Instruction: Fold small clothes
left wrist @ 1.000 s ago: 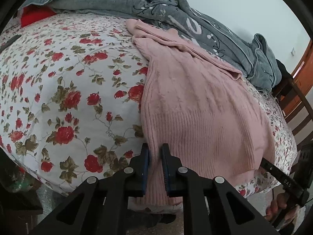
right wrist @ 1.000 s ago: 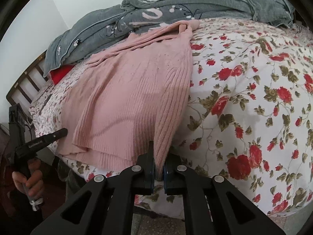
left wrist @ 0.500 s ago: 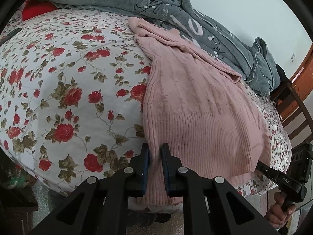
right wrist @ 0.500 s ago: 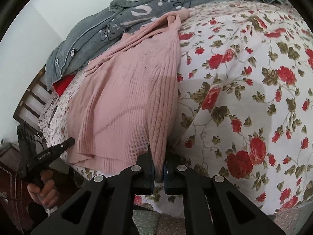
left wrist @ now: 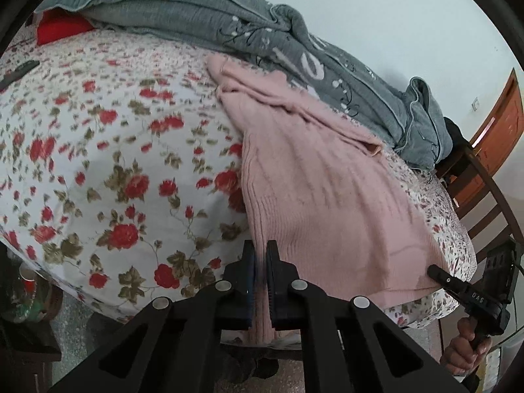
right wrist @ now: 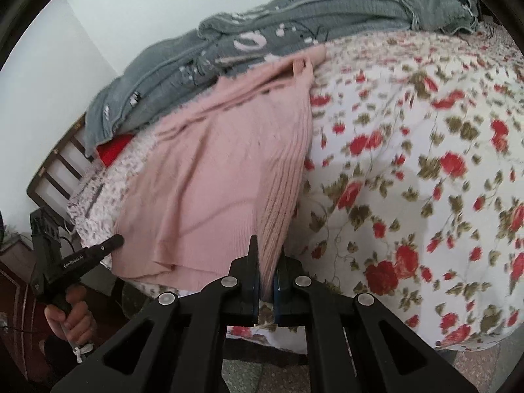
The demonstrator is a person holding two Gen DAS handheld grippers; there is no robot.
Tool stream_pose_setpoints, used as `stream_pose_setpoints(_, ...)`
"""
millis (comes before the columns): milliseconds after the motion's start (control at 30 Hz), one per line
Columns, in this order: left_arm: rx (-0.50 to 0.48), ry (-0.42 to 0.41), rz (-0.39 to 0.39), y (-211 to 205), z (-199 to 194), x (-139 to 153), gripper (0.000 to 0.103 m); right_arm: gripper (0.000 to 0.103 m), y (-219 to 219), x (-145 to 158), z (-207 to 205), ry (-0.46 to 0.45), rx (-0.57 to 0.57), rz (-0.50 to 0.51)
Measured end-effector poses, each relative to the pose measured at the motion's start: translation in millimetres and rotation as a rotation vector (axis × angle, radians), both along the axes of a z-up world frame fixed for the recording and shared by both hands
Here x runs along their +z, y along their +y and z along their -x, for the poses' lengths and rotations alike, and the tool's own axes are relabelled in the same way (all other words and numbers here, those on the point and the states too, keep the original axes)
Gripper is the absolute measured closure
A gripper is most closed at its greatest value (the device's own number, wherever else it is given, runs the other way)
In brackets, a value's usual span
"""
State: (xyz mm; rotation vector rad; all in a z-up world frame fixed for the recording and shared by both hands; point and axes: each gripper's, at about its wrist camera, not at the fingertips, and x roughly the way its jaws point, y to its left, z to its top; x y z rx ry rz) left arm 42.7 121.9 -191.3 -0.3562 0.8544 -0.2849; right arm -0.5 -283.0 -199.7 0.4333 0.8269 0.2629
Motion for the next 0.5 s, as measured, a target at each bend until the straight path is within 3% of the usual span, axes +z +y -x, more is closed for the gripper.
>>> stream_pose_setpoints(200,0.0,0.024,-0.041,-9,-1,-7,0.095,0.097,-12,6,-2,-0.004,-0.013,-0.046)
stream_pose_setpoints(500,0.017,0.088,0.008,-4,5,-27,0.093,0.093,-13,-21,-2,0.064,-0.028,-0.051)
